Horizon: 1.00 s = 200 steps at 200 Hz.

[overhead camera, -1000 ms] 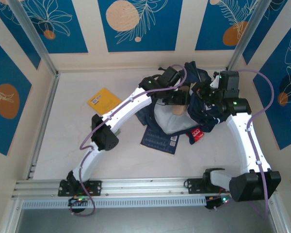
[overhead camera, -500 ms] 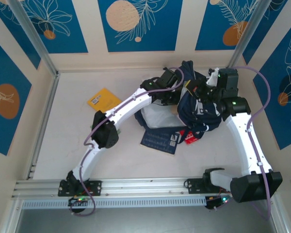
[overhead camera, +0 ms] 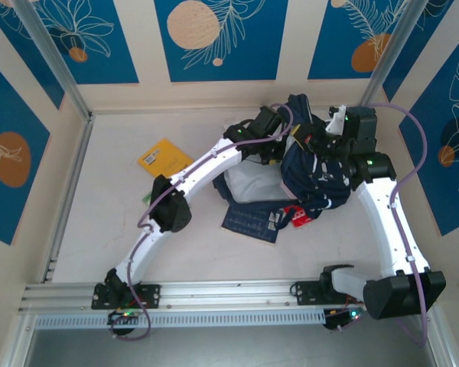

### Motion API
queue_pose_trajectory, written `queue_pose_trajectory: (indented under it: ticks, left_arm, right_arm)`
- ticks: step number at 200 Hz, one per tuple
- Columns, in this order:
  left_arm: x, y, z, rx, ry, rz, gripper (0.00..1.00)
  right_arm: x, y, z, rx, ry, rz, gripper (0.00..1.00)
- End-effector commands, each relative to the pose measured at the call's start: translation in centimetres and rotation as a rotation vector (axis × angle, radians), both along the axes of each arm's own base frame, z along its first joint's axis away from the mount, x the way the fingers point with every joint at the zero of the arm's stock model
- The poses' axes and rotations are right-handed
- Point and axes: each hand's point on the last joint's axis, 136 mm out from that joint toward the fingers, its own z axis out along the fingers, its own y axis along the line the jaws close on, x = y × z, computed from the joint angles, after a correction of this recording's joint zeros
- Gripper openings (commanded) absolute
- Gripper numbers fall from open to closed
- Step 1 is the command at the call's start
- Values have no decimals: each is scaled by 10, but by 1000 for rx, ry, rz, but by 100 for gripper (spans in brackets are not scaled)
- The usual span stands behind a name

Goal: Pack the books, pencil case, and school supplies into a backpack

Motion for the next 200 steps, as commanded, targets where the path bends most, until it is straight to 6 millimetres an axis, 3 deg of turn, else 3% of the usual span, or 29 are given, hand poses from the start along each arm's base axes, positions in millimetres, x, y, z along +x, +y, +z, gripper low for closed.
queue_pose_trajectory:
  ticks: [1, 29, 46, 105, 140, 171, 200]
  left_arm:
    - [-18, 7, 56, -29, -130, -83, 100]
    - [-31, 38, 77, 15, -223, -86, 100]
    - [-49, 54, 83, 3, -227, -106, 100]
    - [-90, 123, 102, 45, -302, -60, 100]
    - [-106, 154, 117, 61, -354, -36, 100]
    - [-115, 174, 109, 101, -367, -24, 100]
    - [-118, 185, 85, 168, -346, -22, 100]
  right_arm:
    - [-3, 1, 45, -24, -165, 24, 0]
    - [7, -18, 35, -66, -151, -40, 0]
    - [16, -34, 37, -98, -168, -100, 0]
    - [38, -71, 82, -108, -227, -203, 0]
    - [41, -96, 96, -273, -252, -272, 0]
    - [37, -119, 100, -431, -279, -342, 0]
    - [42, -130, 75, -497, -225, -359, 0]
